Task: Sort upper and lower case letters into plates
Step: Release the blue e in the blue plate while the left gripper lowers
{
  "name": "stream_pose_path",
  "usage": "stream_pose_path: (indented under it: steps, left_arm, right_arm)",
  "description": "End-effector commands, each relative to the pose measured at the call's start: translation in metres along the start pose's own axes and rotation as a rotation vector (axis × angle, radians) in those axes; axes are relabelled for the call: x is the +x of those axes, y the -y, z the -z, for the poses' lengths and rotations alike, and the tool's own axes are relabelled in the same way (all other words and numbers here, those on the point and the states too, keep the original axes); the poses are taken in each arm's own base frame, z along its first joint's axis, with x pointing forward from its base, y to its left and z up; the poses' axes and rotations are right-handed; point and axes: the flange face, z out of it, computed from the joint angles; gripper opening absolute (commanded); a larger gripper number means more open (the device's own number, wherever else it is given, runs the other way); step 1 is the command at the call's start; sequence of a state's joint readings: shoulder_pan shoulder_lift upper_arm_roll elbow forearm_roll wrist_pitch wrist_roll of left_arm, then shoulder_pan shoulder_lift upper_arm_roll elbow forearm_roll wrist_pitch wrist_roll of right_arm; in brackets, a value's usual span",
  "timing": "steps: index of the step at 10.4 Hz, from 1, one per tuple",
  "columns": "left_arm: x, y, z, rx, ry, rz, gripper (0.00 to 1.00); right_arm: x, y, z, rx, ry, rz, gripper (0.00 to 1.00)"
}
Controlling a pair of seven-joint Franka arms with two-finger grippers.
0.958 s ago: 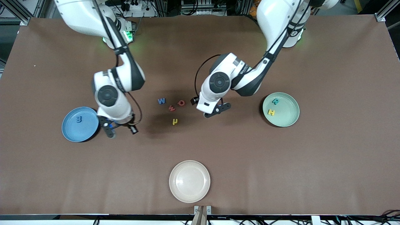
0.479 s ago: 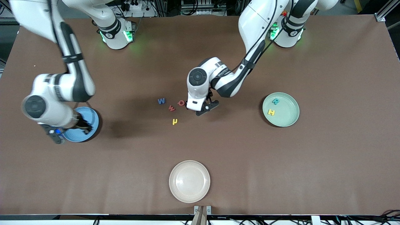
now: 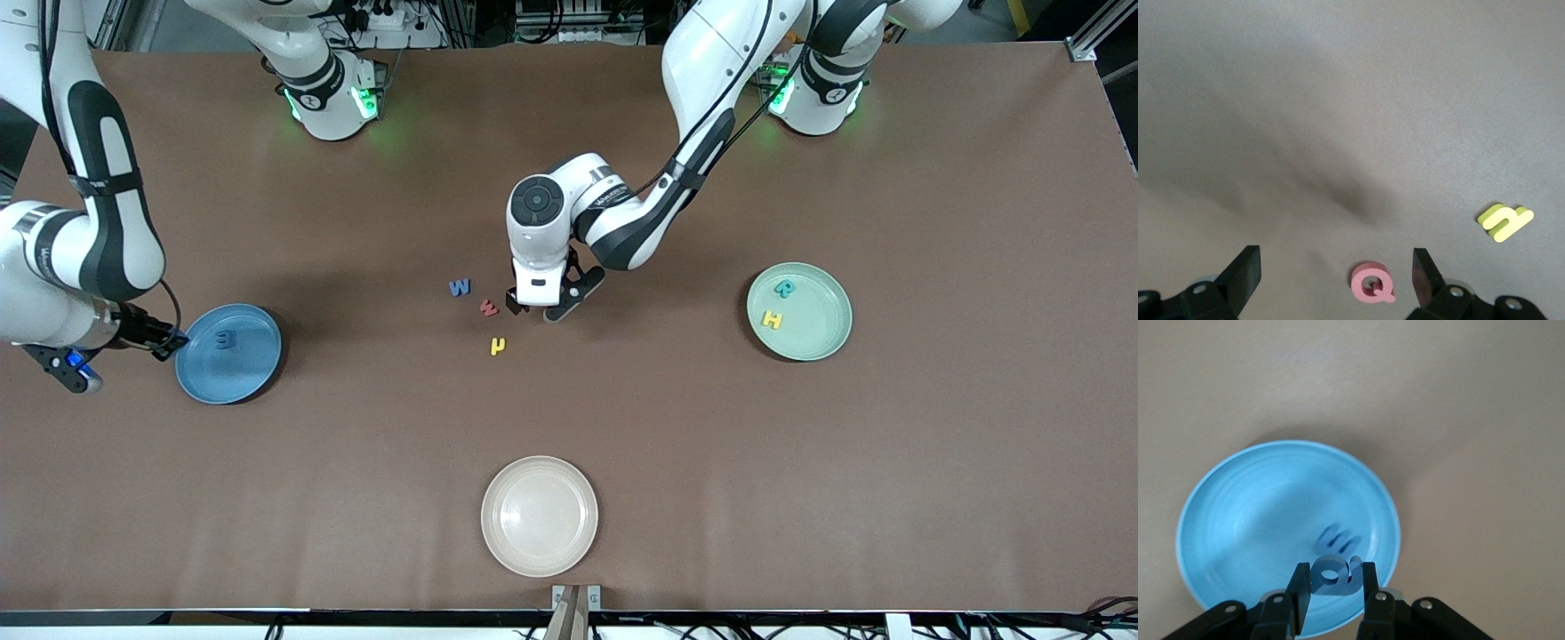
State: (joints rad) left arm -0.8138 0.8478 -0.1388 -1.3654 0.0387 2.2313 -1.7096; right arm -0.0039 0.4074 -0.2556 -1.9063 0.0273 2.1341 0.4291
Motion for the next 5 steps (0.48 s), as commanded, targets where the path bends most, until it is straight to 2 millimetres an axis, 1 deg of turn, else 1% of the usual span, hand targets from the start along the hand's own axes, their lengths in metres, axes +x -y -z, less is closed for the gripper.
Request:
stream_pose_path:
  steps: [1, 2, 3, 4, 5]
  left_arm:
    - [-0.015, -0.010, -0.005, -0.017, -0.016, 0.027, 1.00]
    - [-0.018, -0.010, -0.010, -0.021, -0.011, 0.041, 1.00]
    - [-0.036, -0.010, -0.024, -0.047, -0.005, 0.037, 1.00]
    - [-0.041, -0.010, -0.037, -0.052, -0.004, 0.060, 1.00]
    - [-0.043, -0.010, -0.040, -0.055, -0.003, 0.066, 1.00]
  right_arm:
    - [-0.004, 0.014, -0.002, 0.028, 0.015, 0.002, 0.00]
    - [-0.004, 0.019, -0.004, 0.048, 0.025, -0.009, 0.01]
    - [-0.004, 0.022, -0.008, 0.061, 0.036, -0.021, 0.05]
    - [-0.004, 0.025, -0.011, 0.062, 0.039, -0.025, 0.23]
    - [-0.004, 0.026, -0.015, 0.059, 0.044, -0.026, 0.69]
